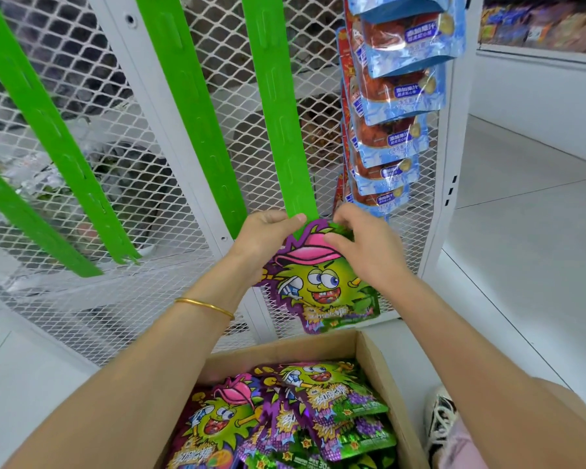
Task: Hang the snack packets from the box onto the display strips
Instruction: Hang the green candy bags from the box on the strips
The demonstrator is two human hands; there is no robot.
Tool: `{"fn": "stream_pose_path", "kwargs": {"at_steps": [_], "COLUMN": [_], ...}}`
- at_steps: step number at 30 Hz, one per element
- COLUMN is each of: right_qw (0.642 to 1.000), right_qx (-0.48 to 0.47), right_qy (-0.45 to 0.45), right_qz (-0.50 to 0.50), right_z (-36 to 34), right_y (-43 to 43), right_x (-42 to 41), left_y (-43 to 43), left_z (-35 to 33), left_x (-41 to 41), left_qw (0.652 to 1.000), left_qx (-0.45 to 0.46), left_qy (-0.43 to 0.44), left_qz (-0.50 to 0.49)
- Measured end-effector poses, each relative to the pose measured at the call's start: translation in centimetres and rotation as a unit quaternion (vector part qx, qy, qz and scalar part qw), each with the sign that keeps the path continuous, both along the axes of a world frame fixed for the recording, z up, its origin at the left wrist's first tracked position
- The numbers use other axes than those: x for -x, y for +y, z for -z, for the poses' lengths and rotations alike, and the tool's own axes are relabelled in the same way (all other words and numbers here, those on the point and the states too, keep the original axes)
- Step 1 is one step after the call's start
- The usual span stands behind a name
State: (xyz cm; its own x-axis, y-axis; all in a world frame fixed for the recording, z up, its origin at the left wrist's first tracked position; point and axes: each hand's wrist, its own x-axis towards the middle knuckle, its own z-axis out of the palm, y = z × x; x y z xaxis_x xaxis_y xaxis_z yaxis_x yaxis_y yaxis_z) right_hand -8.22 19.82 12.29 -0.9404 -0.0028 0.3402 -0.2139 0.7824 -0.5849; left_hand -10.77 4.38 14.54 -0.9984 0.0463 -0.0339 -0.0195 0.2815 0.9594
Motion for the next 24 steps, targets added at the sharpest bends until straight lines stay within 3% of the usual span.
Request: {"fn": "stream_pose_path", "kwargs": {"at_steps": [8,13,24], "right_qw": [0.999,0.998,1.0], "right_qx": [-0.004,0.05,-0.005], "right_qy": [-0.048,-0.034,0.015], "right_qz": [-0.017,-0.023,-0.018], "right_z": [-0.1,-1.0,-1.4], "right_y": [0.9,0.6,-0.9], "right_x": [-0.4,0.0,0.6], "left_y": [-0.2,-0.1,-0.1], "left_z": [-0.2,-0.4,-1.5], "left_x": [0.2,0.0,-0.3], "left_qw": [0.999,0.998,0.998], "left_qx": [0.037,0.059,0.057], "left_qy": [0.026,0.03,-0.014], "left_qz": [-0.008,-0.006,0.007]}}
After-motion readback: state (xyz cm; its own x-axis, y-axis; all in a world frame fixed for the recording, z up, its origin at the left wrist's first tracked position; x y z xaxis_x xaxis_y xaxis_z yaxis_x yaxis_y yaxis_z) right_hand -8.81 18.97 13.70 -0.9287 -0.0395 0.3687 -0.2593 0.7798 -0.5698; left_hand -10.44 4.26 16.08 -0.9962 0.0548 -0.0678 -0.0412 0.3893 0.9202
